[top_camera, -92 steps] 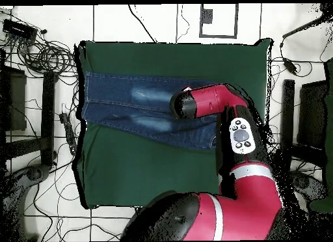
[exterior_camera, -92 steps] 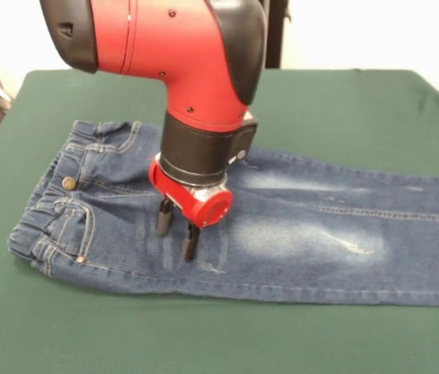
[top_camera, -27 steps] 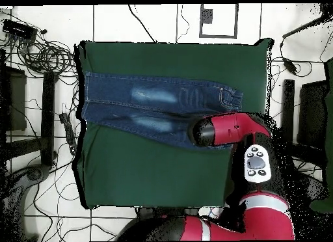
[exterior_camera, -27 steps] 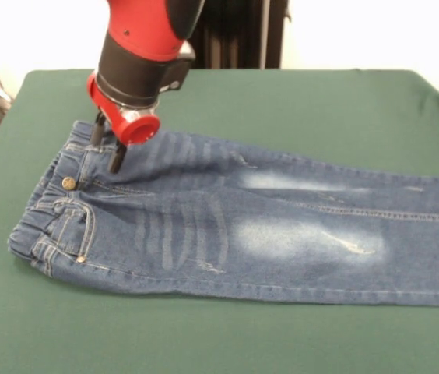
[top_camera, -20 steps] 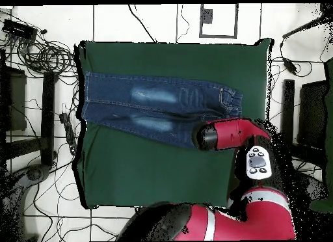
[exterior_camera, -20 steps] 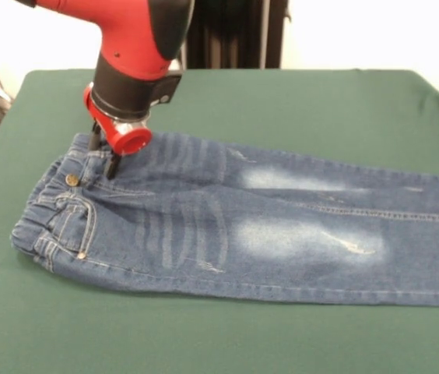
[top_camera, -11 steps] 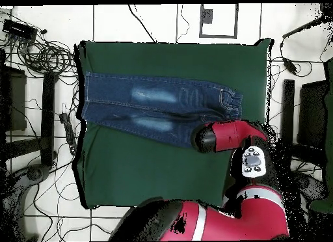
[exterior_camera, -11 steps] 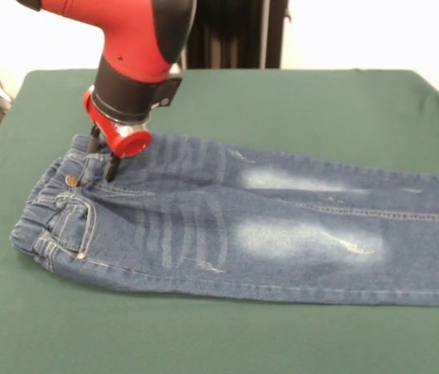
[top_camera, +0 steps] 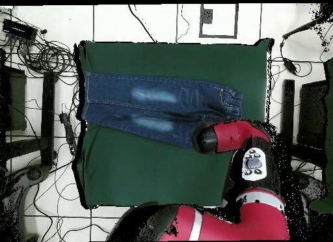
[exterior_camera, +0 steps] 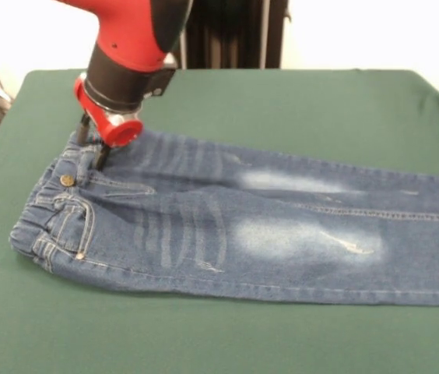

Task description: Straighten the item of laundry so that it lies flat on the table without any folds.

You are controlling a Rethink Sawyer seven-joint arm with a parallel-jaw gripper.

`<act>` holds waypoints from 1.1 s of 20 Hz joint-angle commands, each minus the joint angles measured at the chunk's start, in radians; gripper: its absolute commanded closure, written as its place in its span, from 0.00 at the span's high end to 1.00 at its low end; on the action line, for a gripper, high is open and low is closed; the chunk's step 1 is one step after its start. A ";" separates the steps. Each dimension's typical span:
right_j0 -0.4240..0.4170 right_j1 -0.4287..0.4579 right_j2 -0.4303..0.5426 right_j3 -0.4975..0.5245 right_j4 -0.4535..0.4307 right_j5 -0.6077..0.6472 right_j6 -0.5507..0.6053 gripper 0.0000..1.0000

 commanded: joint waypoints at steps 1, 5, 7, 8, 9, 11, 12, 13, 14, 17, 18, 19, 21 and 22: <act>-0.070 -0.084 -0.037 0.057 -0.103 0.156 -0.348 1.00; -0.119 -0.076 -0.022 0.076 -0.147 0.107 -0.335 1.00; -0.143 -0.069 -0.012 0.074 -0.169 0.094 -0.333 1.00; -0.153 -0.068 -0.006 0.072 -0.177 0.091 -0.334 1.00; -0.162 -0.058 0.004 0.063 -0.187 0.087 -0.332 1.00; -0.179 -0.028 0.024 0.040 -0.210 0.071 -0.316 1.00; -0.182 -0.015 0.034 0.031 -0.218 0.069 -0.305 1.00; -0.187 -0.003 0.042 0.026 -0.228 0.060 -0.293 1.00; -0.191 0.003 0.050 0.020 -0.233 0.064 -0.288 1.00; -0.204 -0.001 0.074 0.027 -0.246 0.069 -0.292 1.00; -0.207 0.000 0.080 0.031 -0.249 0.068 -0.290 1.00; -0.224 -0.017 0.105 0.052 -0.241 0.058 -0.311 1.00; -0.245 -0.057 0.145 0.096 -0.230 0.030 -0.336 1.00; -0.259 -0.084 0.170 0.125 -0.218 0.009 -0.346 1.00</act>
